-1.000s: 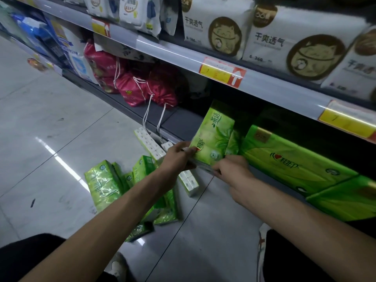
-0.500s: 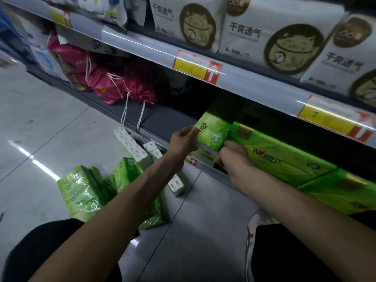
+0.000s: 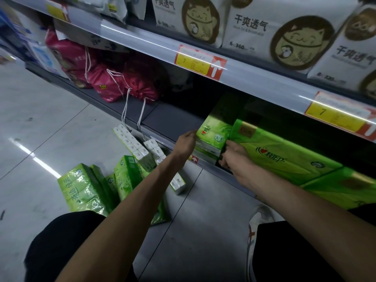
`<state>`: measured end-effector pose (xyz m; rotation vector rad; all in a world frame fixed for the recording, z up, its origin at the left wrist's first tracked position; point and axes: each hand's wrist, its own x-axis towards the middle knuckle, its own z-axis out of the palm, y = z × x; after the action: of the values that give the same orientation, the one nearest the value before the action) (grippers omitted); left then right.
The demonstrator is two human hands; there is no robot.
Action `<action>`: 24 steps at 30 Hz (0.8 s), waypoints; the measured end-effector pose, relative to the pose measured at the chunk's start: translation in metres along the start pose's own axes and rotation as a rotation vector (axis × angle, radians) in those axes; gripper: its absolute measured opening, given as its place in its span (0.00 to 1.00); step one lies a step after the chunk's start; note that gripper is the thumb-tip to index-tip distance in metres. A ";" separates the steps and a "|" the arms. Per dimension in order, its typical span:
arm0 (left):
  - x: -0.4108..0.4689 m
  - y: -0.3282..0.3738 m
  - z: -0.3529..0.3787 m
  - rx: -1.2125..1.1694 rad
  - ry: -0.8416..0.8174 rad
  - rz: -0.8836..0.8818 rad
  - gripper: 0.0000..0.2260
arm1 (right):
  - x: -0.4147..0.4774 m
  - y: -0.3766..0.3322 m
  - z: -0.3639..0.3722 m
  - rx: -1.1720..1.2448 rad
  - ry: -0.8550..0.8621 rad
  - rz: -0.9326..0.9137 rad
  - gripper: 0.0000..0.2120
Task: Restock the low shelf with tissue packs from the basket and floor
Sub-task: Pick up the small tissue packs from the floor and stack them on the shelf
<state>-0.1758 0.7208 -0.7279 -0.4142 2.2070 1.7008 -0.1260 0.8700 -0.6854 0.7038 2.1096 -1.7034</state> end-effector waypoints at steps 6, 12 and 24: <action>-0.002 -0.017 -0.005 0.163 -0.073 0.039 0.31 | 0.008 0.012 0.010 -0.093 -0.021 0.004 0.34; -0.009 -0.020 -0.003 0.231 -0.033 -0.024 0.14 | 0.010 0.019 0.012 -0.147 -0.007 0.022 0.22; -0.020 -0.020 -0.001 0.248 -0.011 -0.020 0.27 | 0.011 0.022 0.016 -0.155 -0.070 0.053 0.23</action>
<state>-0.1499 0.7154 -0.7367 -0.3609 2.3588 1.3913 -0.1234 0.8603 -0.7129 0.6395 2.1273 -1.4957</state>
